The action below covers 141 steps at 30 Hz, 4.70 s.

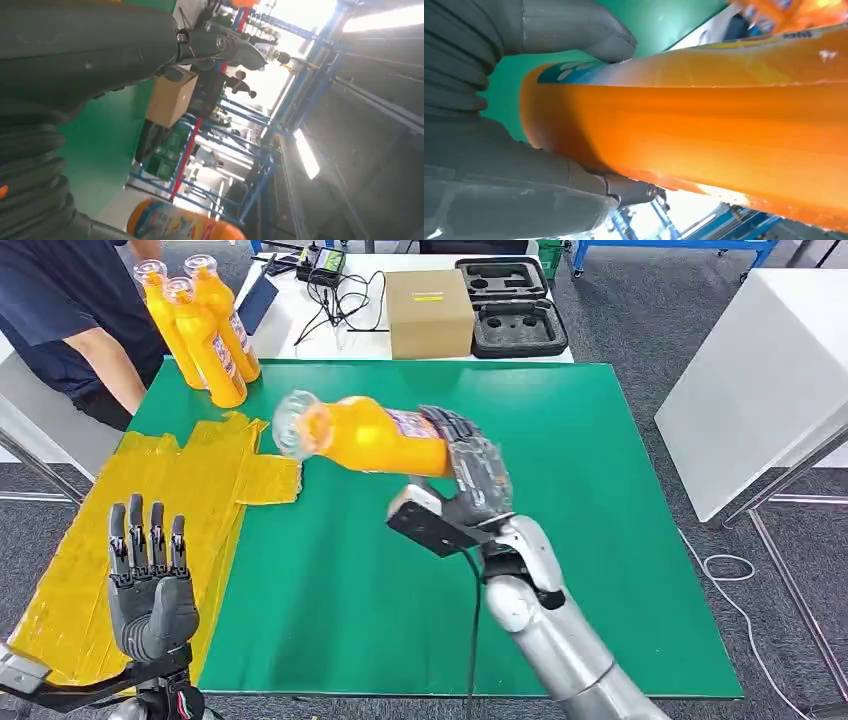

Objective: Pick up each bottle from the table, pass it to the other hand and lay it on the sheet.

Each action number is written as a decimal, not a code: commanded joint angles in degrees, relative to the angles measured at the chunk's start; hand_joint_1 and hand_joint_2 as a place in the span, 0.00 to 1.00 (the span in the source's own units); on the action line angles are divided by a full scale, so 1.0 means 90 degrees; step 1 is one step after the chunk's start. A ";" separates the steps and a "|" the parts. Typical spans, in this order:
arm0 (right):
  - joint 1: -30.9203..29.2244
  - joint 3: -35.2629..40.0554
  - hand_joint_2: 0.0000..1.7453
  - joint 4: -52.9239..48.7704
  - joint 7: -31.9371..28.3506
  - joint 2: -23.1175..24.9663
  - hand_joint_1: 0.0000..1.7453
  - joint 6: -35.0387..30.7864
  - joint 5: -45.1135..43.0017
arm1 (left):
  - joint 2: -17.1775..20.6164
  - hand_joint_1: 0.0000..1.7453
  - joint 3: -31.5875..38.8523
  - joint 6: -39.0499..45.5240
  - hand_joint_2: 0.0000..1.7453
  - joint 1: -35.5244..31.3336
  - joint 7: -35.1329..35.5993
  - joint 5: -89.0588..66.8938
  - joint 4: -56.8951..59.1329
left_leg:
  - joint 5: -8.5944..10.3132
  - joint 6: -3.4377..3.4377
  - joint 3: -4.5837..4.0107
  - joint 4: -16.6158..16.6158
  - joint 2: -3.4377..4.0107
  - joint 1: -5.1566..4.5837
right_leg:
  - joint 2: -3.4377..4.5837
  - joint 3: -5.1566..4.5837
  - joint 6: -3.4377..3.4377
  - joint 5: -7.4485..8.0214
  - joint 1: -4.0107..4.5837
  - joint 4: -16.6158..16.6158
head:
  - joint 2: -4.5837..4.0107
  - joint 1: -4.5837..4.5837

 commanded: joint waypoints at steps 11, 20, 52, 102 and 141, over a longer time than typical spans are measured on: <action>-0.0650 0.1223 1.00 0.1281 0.0333 0.0900 1.00 0.0055 0.0196 | -0.0154 0.00 -0.0378 -0.0138 1.00 -0.0268 0.0356 0.0406 -0.0174 | -0.0006 -0.0017 0.0019 0.0000 0.0003 0.0011 | -0.0005 0.0021 -0.0006 -0.0007 0.0012 -0.0004 | 0.0000 0.0000; -0.0625 0.1297 1.00 0.1707 0.0312 0.1073 1.00 0.0113 0.0252 | -0.0154 0.00 -0.0451 -0.0089 1.00 -0.0356 0.0335 0.0360 -0.0147 | -0.0001 -0.0014 0.0014 -0.0004 -0.0003 0.0006 | -0.0008 0.0017 -0.0006 -0.0004 0.0006 -0.0006 | 0.0000 0.0000; -0.0997 0.3261 1.00 0.2784 0.0001 0.1495 1.00 -0.0200 -0.0171 | -0.0255 0.00 -0.0091 0.0344 1.00 -0.0374 0.0121 -0.0127 -0.0205 | -0.0006 -0.0019 0.0024 -0.0007 -0.0004 0.0012 | -0.0011 0.0029 -0.0009 -0.0009 0.0012 -0.0009 | 0.0000 0.0002; -0.0603 0.3653 1.00 0.1976 -0.0102 0.1514 1.00 0.0288 0.0539 | -0.0919 1.00 0.0285 0.0308 1.00 0.0373 0.0522 -0.0230 -0.1756 | 0.0000 -0.0017 0.0014 -0.0005 -0.0008 0.0013 | -0.0019 0.0016 -0.0007 -0.0005 0.0013 -0.0011 | 0.0000 0.0000; 0.2425 0.1504 0.00 -0.1845 -0.0418 -0.0097 0.00 -0.0220 0.1365 | -0.1618 1.00 0.1617 -0.0477 1.00 0.1295 0.0139 -0.1369 -0.2427 | -0.0013 -0.0016 0.0009 -0.0007 -0.0019 0.0004 | -0.0023 0.0017 -0.0007 -0.0014 0.0004 -0.0018 | 0.0000 0.0002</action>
